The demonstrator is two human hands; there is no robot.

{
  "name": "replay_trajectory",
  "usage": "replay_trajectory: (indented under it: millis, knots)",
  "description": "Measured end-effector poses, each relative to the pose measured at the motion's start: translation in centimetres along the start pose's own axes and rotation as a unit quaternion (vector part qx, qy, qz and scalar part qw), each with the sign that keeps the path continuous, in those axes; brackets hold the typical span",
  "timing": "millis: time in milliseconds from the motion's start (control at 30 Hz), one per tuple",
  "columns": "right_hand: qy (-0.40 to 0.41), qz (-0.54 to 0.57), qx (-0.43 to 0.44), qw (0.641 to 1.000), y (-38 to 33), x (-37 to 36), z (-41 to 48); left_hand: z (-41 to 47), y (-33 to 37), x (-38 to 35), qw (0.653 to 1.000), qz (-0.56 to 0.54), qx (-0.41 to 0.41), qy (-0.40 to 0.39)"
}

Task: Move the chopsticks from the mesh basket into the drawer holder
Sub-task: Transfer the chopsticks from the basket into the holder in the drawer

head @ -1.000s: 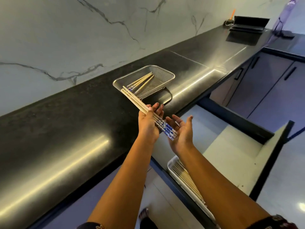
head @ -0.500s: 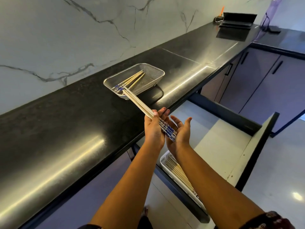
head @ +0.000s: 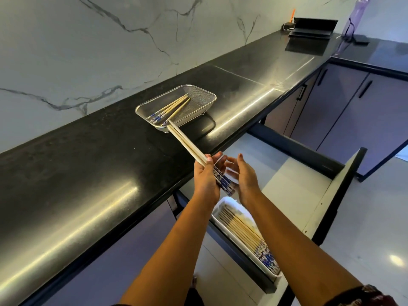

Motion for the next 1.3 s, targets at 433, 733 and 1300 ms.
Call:
replay_trajectory:
  millis: [433,733,1300]
  knots:
    - [-0.186,-0.186,-0.007,0.965,-3.2,-2.4,0.6,-2.9,-7.0,-0.8,0.979,0.130,0.107,-0.116]
    - [-0.174,-0.300,-0.094,0.933,4.2,1.8,1.7,-1.2,-6.6,7.8,0.877,0.467,0.109,-0.011]
    - [-0.167,-0.553,-0.177,0.797,17.9,5.7,3.6,0.8,-8.2,10.6,0.669,0.738,0.051,-0.077]
Point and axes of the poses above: each hand's wrist, its own z-axis towards the middle knuckle, its own x-axis out of the back of the hand, y = z × x, the point moved 10 cm from there along z, towards the middle knuckle, and after that the axes turned 3 degrees about -y, right-handed, at the moved point
